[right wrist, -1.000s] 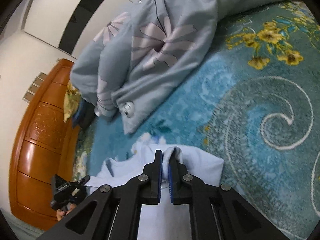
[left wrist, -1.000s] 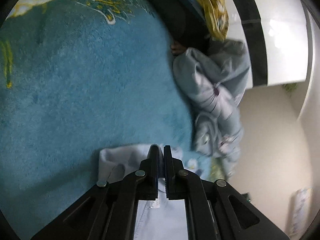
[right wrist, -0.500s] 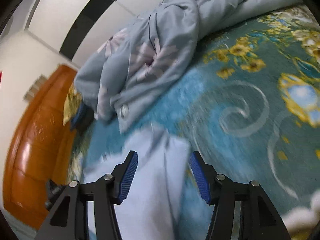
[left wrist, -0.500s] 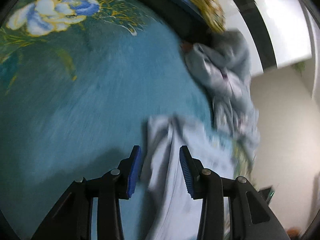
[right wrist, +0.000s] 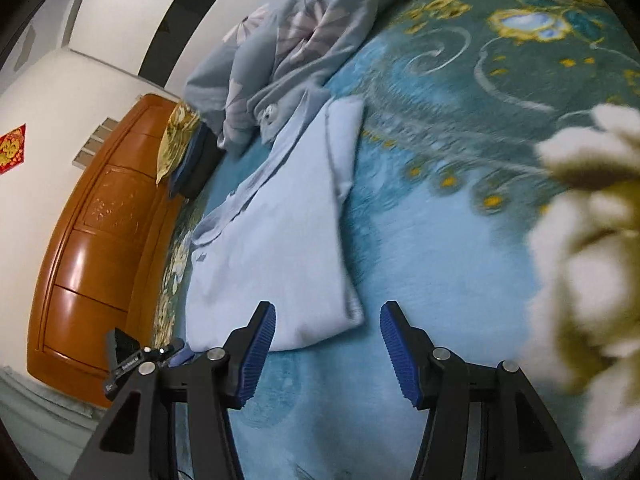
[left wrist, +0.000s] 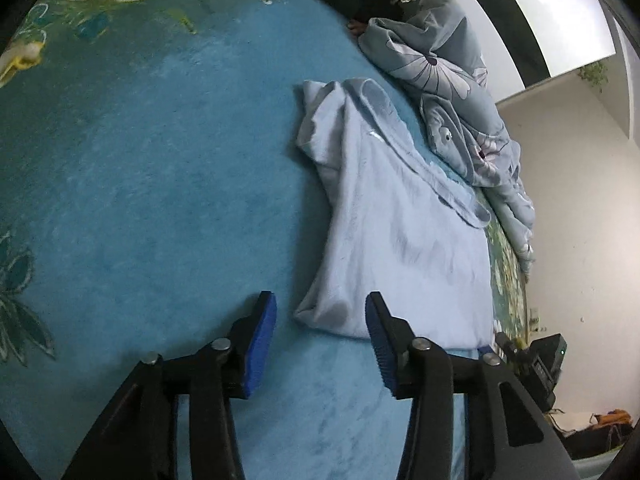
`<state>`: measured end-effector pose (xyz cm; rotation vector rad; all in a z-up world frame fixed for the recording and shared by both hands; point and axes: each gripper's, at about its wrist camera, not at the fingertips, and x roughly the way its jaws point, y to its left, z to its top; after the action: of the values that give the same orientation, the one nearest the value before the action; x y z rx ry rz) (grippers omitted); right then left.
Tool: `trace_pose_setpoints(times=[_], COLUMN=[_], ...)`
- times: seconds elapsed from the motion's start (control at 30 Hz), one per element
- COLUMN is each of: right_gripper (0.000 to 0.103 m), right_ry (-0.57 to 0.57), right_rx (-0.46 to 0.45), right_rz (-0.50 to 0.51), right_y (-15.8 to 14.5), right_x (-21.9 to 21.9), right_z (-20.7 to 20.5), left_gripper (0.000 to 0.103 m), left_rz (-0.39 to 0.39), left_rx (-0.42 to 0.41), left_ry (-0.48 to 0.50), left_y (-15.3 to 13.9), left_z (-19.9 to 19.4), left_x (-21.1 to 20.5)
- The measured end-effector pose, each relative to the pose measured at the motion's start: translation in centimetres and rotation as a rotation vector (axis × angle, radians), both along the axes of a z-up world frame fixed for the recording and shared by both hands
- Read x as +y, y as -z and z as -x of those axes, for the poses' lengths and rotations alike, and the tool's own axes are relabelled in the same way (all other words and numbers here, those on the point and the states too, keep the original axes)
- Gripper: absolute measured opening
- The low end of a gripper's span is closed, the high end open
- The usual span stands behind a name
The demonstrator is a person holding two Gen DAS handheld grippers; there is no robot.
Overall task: Fold clothes
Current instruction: 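Grasp the folded edge with both grippers and fold it over again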
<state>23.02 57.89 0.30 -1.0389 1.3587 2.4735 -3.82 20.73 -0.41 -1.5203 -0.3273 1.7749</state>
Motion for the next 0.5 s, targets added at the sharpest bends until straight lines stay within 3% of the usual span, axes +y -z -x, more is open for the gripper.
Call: trace_pose_setpoints(times=[0.1,0.17,0.2,0.23,0.3,0.37,0.5], right_gripper=[0.059,0.054,0.047,0.041,0.016,0.007,0.004], right_ry=[-0.003,0.009,0.016,0.024,0.044,0.071,0.107], right_rx=[0.031,0.066,0.086,0.1,0.106,0.089,0.081], right_rz=[0.018,0.04,0.05,0.064,0.094,0.1,0.087], right_y=[0.1,0.3,0.4,0.5,0.8,1.0,-0.1], right_x=[-0.4,-0.5,-0.5,-0.4,-0.3,-0.2,-0.3], right_z=[1.2,1.5,1.6,1.6,1.5,1.4,0.3], left_gripper=[0.049,0.049,0.049,0.037,0.013,0.01,0.009], left_rz=[-0.011,-0.041,-0.048,-0.051,-0.038,-0.031,-0.039], left_rx=[0.008,0.004,0.002,0.008,0.005,-0.015,0.016], left_ry=[-0.004,-0.011,-0.012,-0.014,-0.016,-0.046,-0.066], left_y=[0.1,0.2,0.3,0.3,0.6,0.9,-0.7], left_z=[-0.2,-0.3,-0.3,-0.5,-0.6,-0.6,-1.6], left_x=[1.2,1.9,2.2,2.3,2.9,2.8,1.7])
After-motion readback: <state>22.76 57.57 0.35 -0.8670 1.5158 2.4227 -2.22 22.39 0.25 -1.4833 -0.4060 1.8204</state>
